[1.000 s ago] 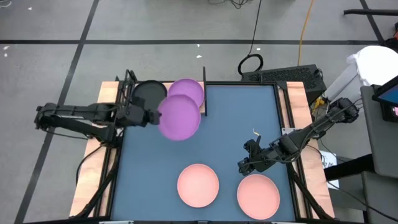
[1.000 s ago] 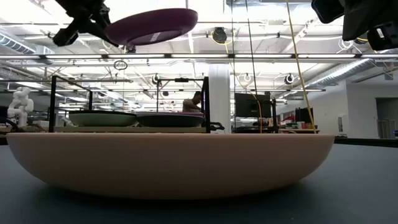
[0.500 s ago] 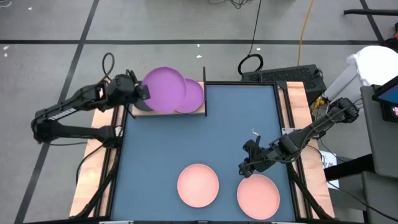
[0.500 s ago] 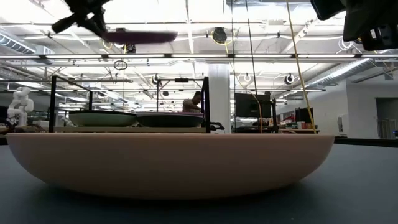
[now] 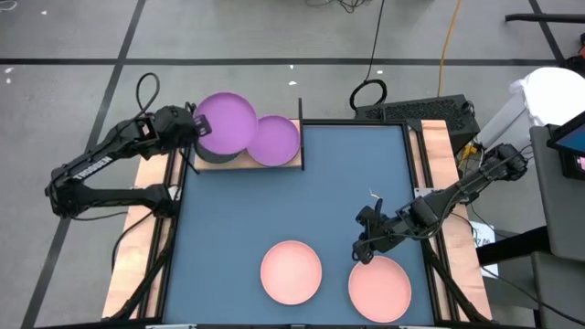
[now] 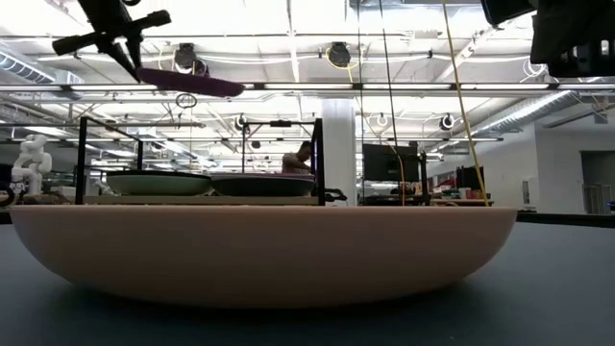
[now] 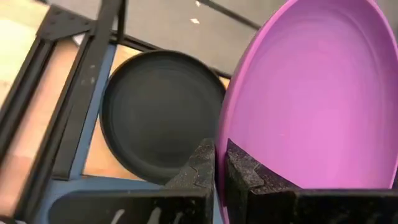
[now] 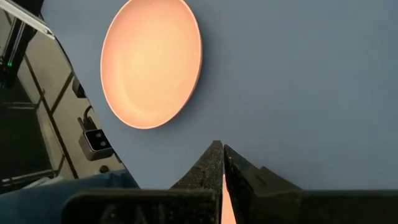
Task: Place and stack plates onto a shelf
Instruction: Stack the violet plate on top of the black plate on the shelf
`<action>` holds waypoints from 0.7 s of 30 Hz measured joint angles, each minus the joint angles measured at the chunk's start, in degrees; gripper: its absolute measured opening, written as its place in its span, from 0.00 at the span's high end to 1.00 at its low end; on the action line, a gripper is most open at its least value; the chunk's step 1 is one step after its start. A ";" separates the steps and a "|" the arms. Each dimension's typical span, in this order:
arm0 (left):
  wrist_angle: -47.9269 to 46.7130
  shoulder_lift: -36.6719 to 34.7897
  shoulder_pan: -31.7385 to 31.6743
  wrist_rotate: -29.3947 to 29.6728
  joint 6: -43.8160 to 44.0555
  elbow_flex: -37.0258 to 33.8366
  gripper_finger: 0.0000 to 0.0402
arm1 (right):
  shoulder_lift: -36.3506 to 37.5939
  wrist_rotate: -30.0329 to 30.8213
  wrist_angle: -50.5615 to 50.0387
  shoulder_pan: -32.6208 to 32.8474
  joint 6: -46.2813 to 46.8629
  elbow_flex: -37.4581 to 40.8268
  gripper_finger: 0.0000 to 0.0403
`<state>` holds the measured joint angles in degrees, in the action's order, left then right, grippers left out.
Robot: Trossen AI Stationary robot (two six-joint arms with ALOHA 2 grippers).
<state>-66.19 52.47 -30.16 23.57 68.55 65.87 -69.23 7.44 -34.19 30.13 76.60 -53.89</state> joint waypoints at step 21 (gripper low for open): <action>-2.10 11.61 29.41 26.12 57.08 -0.02 0.97 | 4.15 0.19 -9.40 -4.65 -17.68 0.00 1.00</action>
<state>-68.29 64.07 -0.75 49.69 125.63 65.84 -65.08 7.64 -43.60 25.48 58.92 -53.89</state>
